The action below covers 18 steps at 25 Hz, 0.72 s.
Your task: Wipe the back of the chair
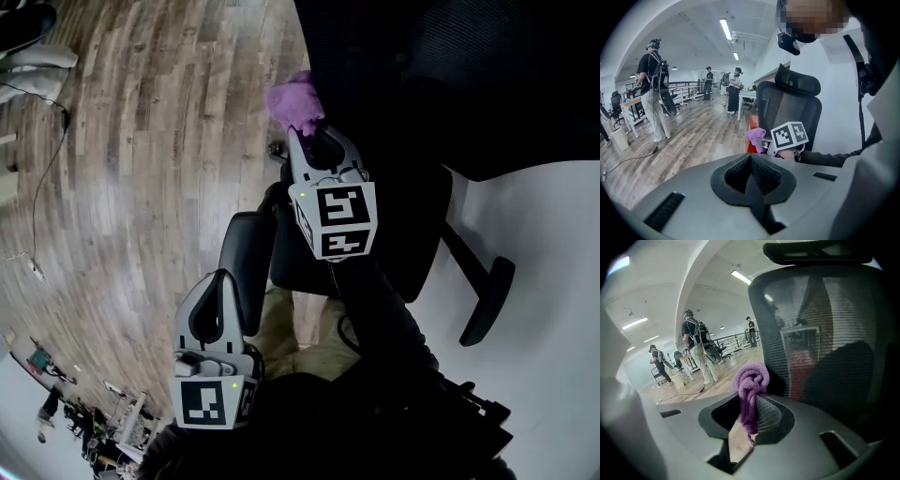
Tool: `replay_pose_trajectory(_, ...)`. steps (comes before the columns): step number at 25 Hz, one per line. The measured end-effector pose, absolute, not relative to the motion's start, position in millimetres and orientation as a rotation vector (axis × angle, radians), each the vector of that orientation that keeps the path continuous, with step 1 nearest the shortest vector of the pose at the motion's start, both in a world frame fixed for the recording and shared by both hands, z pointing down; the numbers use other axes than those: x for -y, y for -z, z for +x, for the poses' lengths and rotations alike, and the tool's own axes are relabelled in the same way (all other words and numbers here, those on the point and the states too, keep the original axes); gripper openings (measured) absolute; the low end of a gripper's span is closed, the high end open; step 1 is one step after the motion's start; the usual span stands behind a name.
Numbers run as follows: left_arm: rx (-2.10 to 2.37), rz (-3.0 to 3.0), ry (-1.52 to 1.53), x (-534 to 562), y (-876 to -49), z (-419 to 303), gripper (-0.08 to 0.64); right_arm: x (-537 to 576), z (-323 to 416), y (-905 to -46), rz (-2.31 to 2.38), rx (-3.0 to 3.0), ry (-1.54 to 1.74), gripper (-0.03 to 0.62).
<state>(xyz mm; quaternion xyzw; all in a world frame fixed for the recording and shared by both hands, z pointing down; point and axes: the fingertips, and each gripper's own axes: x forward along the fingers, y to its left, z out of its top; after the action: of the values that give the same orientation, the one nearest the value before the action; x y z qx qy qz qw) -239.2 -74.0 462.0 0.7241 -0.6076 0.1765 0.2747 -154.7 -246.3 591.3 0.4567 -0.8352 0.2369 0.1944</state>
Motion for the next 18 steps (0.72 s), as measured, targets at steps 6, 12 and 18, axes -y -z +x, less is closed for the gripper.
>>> replay_pose_trajectory(6, 1.542, 1.904, -0.581, 60, -501, -223, 0.005, 226, -130, -644, 1.332, 2.290, -0.746, 0.078)
replay_pose_trajectory(12, 1.513, 1.980, -0.570, 76, -503, -209, 0.004, 234, -115, -653, 1.370, 2.280, -0.755, 0.078)
replay_pose_trajectory(18, 1.493, 1.996, -0.598, 75, -504, -195, 0.005, 232, -96, -654, 1.397, 2.266, -0.760, 0.078)
